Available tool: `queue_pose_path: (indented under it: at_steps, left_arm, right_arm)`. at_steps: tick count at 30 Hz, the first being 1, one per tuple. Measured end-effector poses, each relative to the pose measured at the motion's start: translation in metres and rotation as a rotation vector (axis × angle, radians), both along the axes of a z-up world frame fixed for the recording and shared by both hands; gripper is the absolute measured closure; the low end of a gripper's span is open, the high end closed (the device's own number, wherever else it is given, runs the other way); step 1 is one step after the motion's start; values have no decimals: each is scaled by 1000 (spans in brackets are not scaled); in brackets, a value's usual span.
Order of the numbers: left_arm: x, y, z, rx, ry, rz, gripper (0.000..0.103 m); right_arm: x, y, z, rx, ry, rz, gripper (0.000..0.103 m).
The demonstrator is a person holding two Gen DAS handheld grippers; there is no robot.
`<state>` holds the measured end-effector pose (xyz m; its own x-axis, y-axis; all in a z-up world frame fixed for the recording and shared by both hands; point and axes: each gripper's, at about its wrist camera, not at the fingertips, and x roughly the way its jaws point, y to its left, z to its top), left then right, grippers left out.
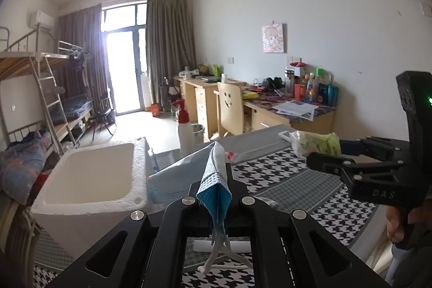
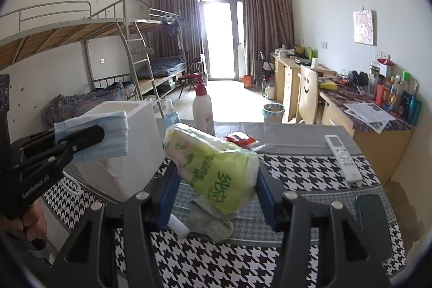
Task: Organize soft objects
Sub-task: 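Carry the blue mask and green tissue pack over the white foam box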
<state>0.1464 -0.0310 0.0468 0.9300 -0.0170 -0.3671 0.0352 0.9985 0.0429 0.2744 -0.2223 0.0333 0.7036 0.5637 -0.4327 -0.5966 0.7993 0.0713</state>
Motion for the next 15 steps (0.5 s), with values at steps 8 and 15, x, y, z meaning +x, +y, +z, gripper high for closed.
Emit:
queue_pose_path:
  at_steps: [8, 15]
  left_arm:
    - [-1, 8, 15, -15, -26, 9, 98]
    - [-7, 13, 26, -2, -59, 27, 98]
  right_arm:
    - [-4, 3, 11, 37, -34, 10, 44]
    - [-5, 10, 17, 63, -57, 34, 44]
